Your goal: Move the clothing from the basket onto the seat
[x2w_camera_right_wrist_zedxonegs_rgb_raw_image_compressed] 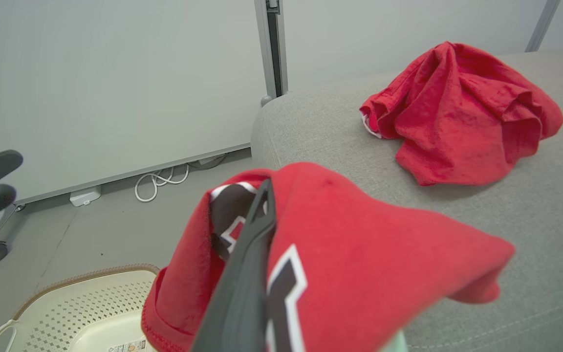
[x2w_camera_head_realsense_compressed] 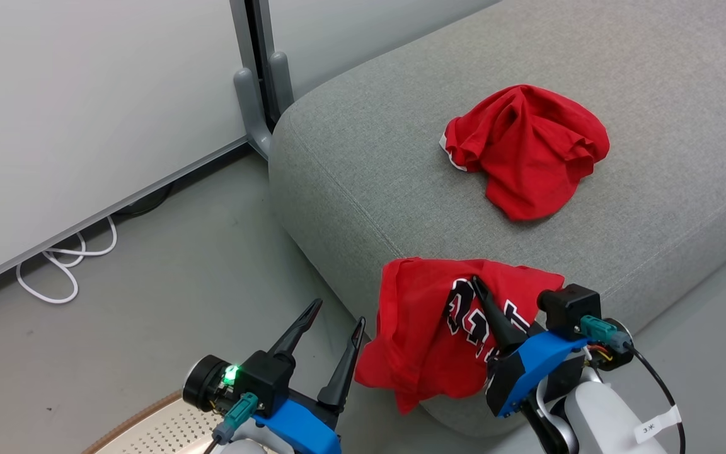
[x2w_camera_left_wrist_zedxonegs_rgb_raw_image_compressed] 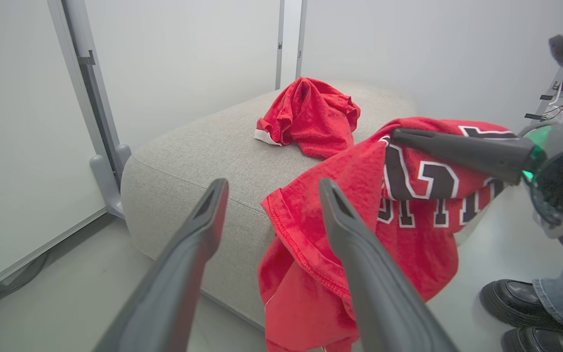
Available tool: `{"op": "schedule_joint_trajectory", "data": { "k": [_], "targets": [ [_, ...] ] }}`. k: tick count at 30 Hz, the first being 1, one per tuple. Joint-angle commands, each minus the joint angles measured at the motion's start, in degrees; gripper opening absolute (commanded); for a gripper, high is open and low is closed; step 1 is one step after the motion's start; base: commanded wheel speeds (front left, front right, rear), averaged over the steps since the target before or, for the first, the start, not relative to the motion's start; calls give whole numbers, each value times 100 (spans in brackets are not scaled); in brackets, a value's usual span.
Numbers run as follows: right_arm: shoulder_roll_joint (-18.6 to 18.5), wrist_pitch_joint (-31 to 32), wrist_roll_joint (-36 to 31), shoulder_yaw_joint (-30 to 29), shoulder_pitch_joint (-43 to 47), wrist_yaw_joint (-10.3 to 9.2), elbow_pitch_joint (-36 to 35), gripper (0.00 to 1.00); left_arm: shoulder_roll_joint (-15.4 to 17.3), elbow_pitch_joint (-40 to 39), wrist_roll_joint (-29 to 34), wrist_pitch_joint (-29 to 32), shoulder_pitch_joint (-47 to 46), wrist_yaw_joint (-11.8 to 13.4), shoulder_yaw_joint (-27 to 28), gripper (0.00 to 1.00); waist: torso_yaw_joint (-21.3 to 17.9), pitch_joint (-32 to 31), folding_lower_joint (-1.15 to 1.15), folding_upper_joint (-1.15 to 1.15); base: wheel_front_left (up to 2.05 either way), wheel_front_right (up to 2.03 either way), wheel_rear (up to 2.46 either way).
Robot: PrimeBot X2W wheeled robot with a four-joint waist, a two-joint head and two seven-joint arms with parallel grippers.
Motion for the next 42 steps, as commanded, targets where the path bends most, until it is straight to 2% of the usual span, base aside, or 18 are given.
{"op": "schedule_joint_trajectory", "data": {
  "k": [1,12,16,25,30,33,38,42],
  "targets": [
    [5,9,17,-9,-31,3,-38,0,47,-29,-13,-27,-25,-40,26,100,3,15,0,0,0,0,0],
    [-2,103,92,-453,-1410,3,29,0,308,-400,209,-27,31,-40,277,100,-68,631,0,0,0,0,0],
    [-251,203,-7,-797,-2119,3,177,0,470,-611,304,-27,-11,-41,305,100,-27,974,0,0,0,0,0],
    [-945,453,359,-1629,-3413,3,223,0,920,-1230,552,-18,-348,-25,222,100,361,2010,0,0,0,0,0],
    [-1298,378,415,-2304,-4044,3,194,0,1201,-1711,689,144,-544,-22,182,100,578,2628,0,0,0,0,0],
    [-1373,272,388,-2544,-4267,3,179,0,1304,-1913,741,205,-590,-17,192,100,630,2829,0,0,0,0,0],
    [-1542,-95,183,-3365,-4717,3,239,0,1509,-2536,877,394,-739,-4,147,100,771,3359,0,0,0,0,0],
    [-1483,-181,46,-3627,-4723,3,427,0,1585,-2878,964,515,-869,-7,75,100,832,3655,0,0,0,0,0]
  ]
}}
